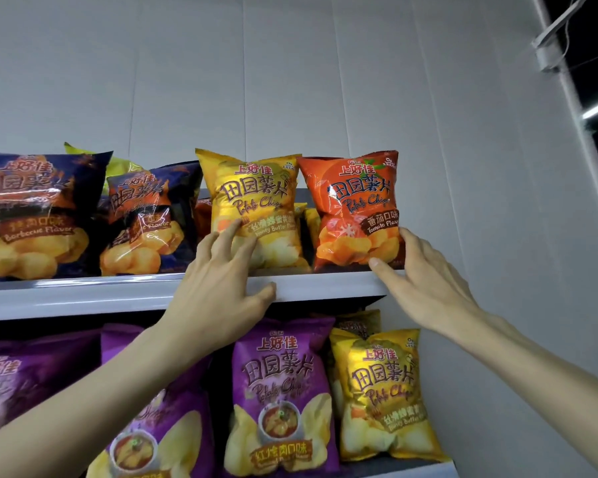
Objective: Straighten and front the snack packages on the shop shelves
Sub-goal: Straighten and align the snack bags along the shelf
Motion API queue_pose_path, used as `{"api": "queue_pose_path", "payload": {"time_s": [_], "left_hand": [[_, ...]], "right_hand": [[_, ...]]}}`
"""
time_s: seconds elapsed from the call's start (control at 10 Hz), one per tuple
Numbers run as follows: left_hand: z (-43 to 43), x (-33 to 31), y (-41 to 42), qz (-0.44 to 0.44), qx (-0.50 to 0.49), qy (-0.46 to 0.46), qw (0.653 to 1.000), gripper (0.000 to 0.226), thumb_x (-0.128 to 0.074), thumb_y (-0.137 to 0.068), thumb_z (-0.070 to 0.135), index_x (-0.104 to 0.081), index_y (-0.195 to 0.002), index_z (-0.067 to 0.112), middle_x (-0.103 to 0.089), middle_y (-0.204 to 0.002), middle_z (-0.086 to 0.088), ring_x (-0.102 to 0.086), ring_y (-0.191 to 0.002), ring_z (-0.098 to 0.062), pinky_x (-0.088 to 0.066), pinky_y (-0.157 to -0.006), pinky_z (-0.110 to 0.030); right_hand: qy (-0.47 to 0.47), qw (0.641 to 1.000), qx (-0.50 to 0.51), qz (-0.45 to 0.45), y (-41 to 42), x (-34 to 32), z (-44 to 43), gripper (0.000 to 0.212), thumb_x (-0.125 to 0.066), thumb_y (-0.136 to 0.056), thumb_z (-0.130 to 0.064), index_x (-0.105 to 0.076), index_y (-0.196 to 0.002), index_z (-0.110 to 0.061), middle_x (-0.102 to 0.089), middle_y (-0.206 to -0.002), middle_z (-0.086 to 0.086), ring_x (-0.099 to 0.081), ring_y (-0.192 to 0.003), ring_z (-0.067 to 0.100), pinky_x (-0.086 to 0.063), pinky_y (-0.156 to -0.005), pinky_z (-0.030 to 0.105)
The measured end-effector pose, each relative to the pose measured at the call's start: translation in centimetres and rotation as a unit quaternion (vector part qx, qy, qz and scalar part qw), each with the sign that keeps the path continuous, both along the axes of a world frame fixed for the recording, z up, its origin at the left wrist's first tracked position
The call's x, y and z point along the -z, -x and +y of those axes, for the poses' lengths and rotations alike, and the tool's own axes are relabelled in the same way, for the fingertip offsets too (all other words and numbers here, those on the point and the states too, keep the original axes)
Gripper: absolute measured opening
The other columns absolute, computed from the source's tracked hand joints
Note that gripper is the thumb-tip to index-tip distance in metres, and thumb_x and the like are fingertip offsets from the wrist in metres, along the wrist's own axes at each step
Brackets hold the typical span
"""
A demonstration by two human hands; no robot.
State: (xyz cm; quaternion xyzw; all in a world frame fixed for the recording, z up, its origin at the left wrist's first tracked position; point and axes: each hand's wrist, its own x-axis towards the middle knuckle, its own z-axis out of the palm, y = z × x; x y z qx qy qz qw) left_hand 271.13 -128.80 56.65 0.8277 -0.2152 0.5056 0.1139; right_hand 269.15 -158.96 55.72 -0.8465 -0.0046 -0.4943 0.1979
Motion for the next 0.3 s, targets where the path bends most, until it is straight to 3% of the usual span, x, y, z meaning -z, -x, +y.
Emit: {"api": "queue_pose_path", "payload": {"time_s": [0.2, 0.3], "left_hand": [[0.8, 0.3, 3.9, 0.069, -0.006, -0.040, 0.997, 0.084, -0.038, -0.080, 0.064, -0.050, -0.153, 0.025, -0.036, -0.167, -0.003, -0.032, -0.149, -0.031, -0.034, -0.117, -0.044], [1.1, 1.4, 5.2, 0.068, 0.009, -0.029, 0.997, 0.075, -0.042, -0.086, 0.059, -0.054, -0.151, 0.024, -0.053, -0.154, 0.000, -0.045, -0.139, -0.027, -0.043, -0.111, -0.043]], "right_hand": [[0.050, 0.997, 0.045, 0.026, 3.4, 1.3, 3.2, 0.080, -0.039, -0.100, -0.064, -0.020, -0.163, -0.019, -0.034, -0.166, 0.007, -0.035, -0.149, 0.029, -0.033, -0.117, 0.046], [0.090, 0.995, 0.042, 0.022, 5.3, 2.5, 5.8, 0.073, -0.039, -0.102, -0.062, -0.026, -0.162, -0.022, -0.040, -0.162, 0.003, -0.037, -0.146, 0.027, -0.034, -0.115, 0.043]]}}
